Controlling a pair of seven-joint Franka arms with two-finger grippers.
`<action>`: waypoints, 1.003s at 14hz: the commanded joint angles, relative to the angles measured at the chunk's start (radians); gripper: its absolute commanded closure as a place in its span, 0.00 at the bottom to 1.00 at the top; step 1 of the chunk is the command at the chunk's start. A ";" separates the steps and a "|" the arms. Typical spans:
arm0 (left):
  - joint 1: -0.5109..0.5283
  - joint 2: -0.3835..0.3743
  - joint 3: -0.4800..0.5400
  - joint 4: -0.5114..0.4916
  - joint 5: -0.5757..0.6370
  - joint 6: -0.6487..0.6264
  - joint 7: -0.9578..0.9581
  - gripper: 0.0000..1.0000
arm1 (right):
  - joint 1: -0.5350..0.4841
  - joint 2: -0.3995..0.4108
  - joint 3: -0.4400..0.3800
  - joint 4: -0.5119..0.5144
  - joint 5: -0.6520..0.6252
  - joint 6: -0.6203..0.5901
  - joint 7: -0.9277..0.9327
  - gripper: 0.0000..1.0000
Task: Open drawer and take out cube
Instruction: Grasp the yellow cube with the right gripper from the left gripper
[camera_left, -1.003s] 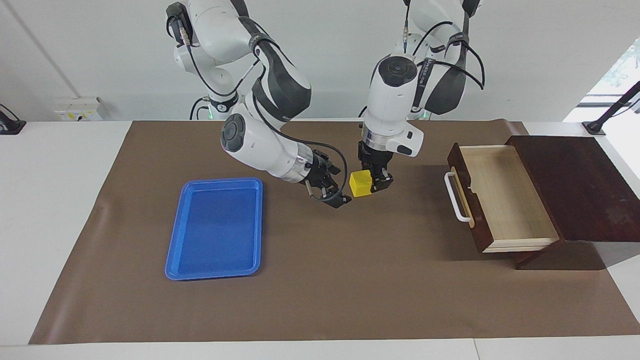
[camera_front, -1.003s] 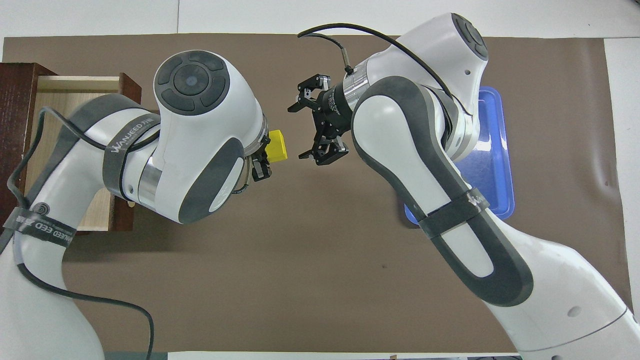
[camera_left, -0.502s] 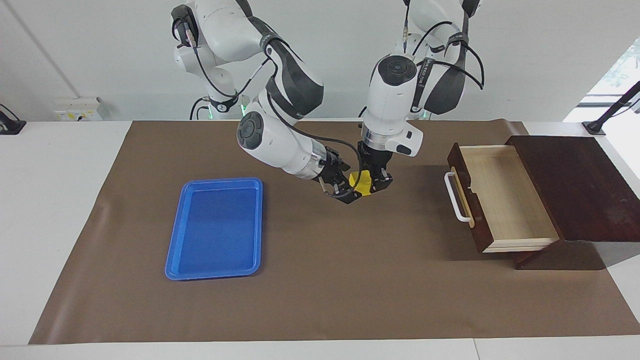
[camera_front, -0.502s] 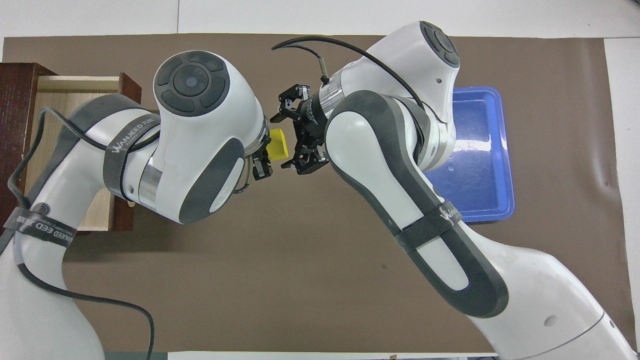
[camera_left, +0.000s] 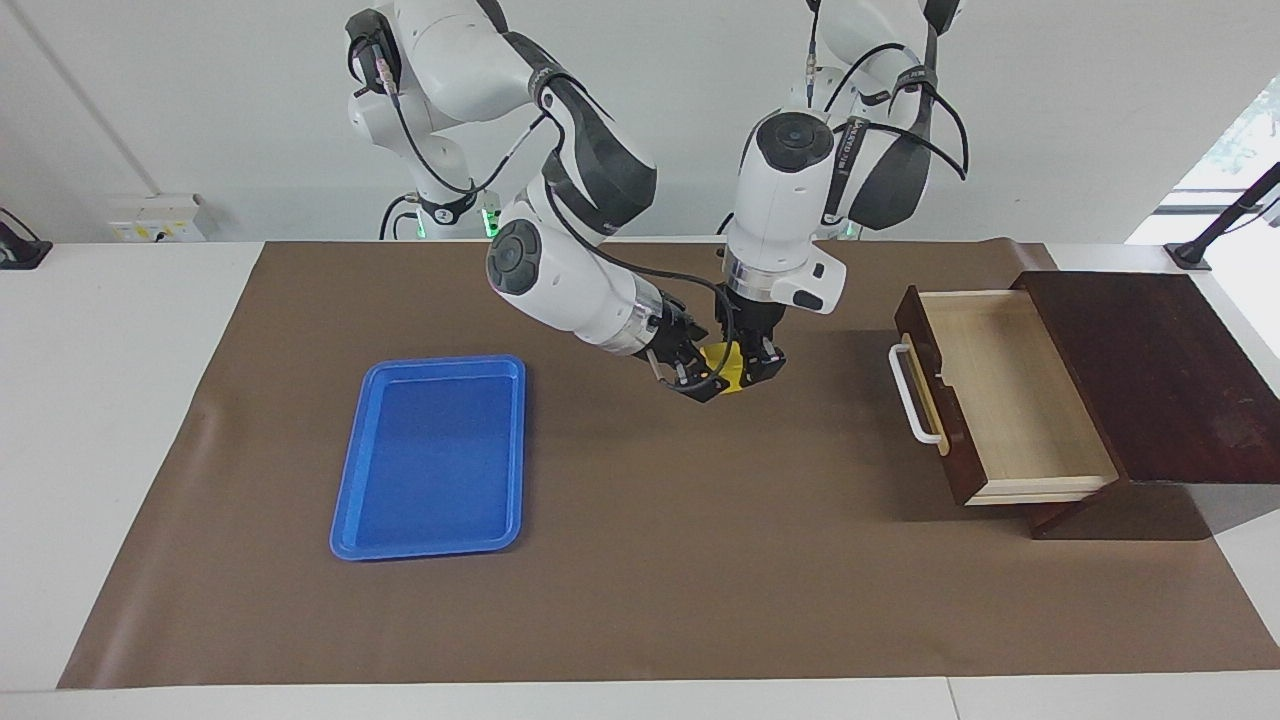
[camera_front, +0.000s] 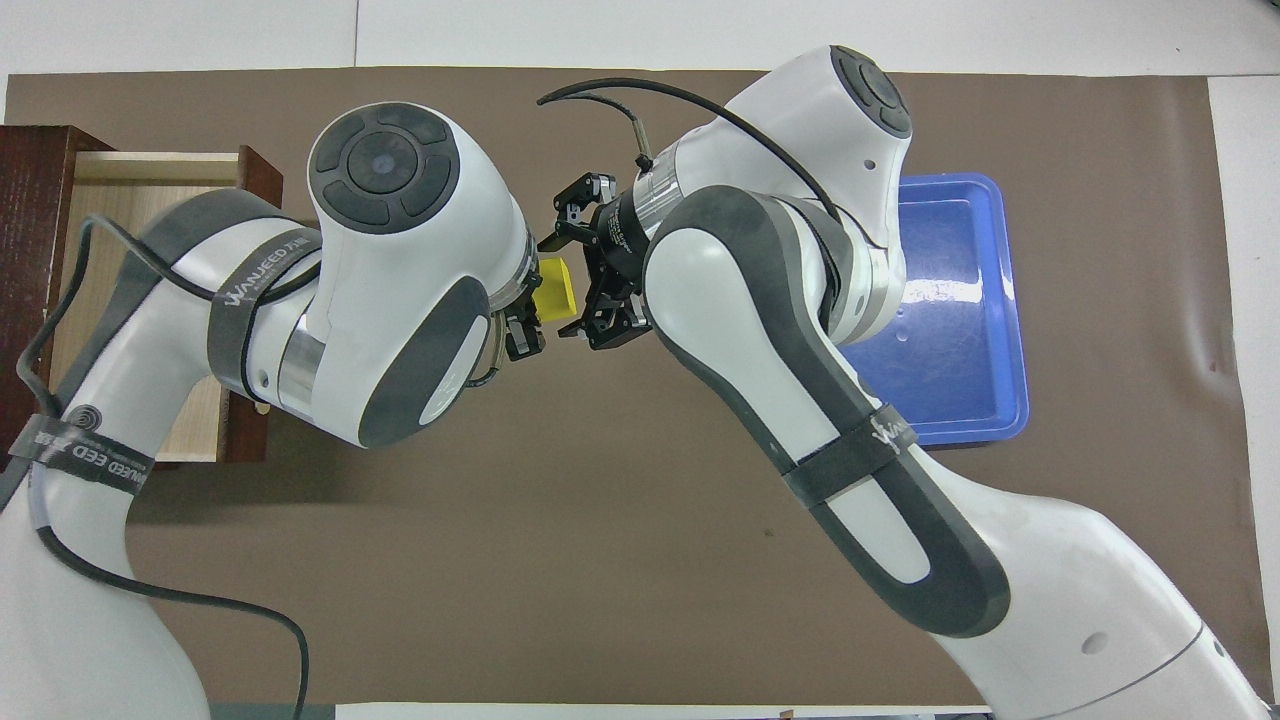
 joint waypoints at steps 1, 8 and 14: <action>-0.010 -0.016 0.010 -0.025 0.009 0.022 0.005 1.00 | 0.009 0.014 -0.007 0.021 -0.028 0.010 0.032 0.41; -0.010 -0.016 0.010 -0.029 0.009 0.023 0.006 1.00 | 0.006 0.012 -0.004 0.022 -0.042 0.012 0.017 1.00; 0.000 -0.016 0.010 -0.025 0.009 0.005 0.018 0.00 | -0.008 0.012 -0.004 0.022 -0.035 0.010 0.017 1.00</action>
